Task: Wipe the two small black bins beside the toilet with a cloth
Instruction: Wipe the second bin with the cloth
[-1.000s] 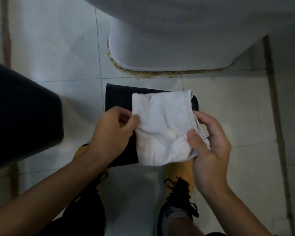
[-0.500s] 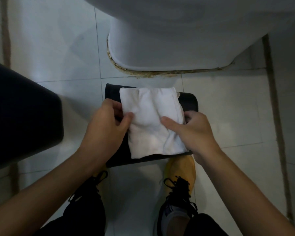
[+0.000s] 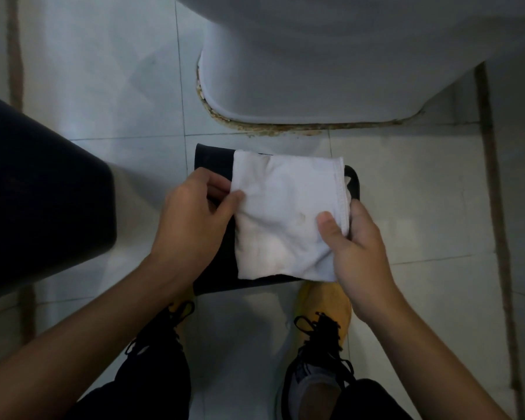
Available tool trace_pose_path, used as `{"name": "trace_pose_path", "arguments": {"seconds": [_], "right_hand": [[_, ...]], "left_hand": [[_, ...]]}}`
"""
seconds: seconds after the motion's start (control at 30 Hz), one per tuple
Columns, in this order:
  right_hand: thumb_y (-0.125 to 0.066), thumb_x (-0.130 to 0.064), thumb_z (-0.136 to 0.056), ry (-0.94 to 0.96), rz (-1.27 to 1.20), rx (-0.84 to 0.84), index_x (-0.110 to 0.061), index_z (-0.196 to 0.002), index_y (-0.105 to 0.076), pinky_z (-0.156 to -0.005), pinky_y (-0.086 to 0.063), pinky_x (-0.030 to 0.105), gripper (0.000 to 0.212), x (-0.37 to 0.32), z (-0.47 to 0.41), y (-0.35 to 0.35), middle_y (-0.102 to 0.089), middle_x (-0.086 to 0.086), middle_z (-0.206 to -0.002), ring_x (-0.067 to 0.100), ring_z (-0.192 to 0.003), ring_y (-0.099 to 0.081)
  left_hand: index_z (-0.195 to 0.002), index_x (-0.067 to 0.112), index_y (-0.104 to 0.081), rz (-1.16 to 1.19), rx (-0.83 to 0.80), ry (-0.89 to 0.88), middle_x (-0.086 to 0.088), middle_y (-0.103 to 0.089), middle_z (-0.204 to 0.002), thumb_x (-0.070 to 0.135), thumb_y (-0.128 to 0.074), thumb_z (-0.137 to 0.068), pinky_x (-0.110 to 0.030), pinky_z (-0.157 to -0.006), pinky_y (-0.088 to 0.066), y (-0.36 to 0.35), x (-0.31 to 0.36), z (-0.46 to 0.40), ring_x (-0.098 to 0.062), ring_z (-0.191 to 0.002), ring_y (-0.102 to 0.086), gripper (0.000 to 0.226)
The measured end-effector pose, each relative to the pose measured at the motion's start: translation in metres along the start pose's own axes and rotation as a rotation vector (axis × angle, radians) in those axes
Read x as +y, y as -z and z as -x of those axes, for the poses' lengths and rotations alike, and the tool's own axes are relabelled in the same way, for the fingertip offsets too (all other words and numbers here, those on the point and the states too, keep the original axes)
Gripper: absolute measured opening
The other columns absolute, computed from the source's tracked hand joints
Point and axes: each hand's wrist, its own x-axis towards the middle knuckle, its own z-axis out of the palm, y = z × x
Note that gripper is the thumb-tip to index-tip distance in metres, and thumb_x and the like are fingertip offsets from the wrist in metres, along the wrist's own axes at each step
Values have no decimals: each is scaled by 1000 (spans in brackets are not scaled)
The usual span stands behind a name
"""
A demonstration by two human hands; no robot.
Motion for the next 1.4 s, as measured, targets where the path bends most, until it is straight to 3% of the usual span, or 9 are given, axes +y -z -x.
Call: {"name": "trace_pose_path", "arguments": {"seconds": [0.27,0.43,0.57,0.67,0.83,1.03,1.2,1.3,1.4], "right_hand": [[-67,-13,-89,-414,-387,-158,-11,-120,-68,-88,-56,37,30,-8,-11,13,-76,4,-109,23,-101,-72],[-65,-15,-91,-425,-390,-147,-10,-121,-68,-96,-54,42,30,-9,-12,13,-75,6,-111,26,-105,-71],[-55,-29,-97,-354,-474,-114,-15,-123,-67,-98,-52,44,31,-10,-5,11,-74,2,-116,22,-108,-70],[-38,-37,-104,-307,-569,-123,-20,-126,-66,-99,-48,39,39,-12,3,9,-72,-1,-121,17,-114,-67],[-58,-19,-99,69,-188,-78,-10,-100,-76,-84,-52,32,20,-13,16,5,-71,5,-99,18,-95,-69],[-67,-17,-91,350,9,-68,-14,-100,-76,-75,-54,24,13,-14,20,5,-68,1,-89,18,-86,-68],[-59,-17,-100,250,-37,-15,-15,-99,-71,-74,-58,44,12,-5,14,11,-73,7,-89,29,-84,-69],[-54,-14,-102,80,-169,9,-12,-103,-68,-75,-56,33,14,-3,8,10,-74,5,-95,23,-89,-69],[-55,-8,-100,11,-254,-2,-8,-105,-68,-73,-55,23,14,-6,6,10,-75,4,-95,15,-87,-69]], "left_hand": [[-120,27,-48,56,250,7,6,-55,-109,26,-62,-91,-22,-74,-49,17,-22,3,-6,-93,-56,32],[-122,28,-42,250,58,136,14,-54,-103,23,-56,-96,-14,-59,-52,4,-33,22,1,-89,-60,30],[-126,15,-47,-108,253,-145,3,-46,-116,15,-62,-91,-22,-82,-49,3,-26,27,-5,-96,-51,39],[-109,20,-56,66,106,-334,7,-61,-99,11,-59,-92,-20,-73,-52,8,2,27,-7,-84,-61,20],[-98,21,-65,411,-257,-125,7,-69,-91,27,-64,-91,-38,-65,-61,-9,51,24,-14,-76,-71,10],[-94,23,-63,303,-237,-118,10,-67,-83,36,-70,-86,-18,-62,-57,-17,56,18,-1,-73,-67,17],[-93,15,-68,459,-221,18,2,-71,-83,21,-61,-94,-27,-66,-60,-16,47,17,-9,-74,-69,10],[-98,15,-65,559,-192,170,-2,-71,-92,22,-55,-98,-34,-76,-61,-14,40,18,-16,-85,-69,13],[-101,17,-63,580,-169,226,3,-69,-95,24,-50,-99,-23,-69,-56,-10,35,20,-10,-87,-67,15]]}}
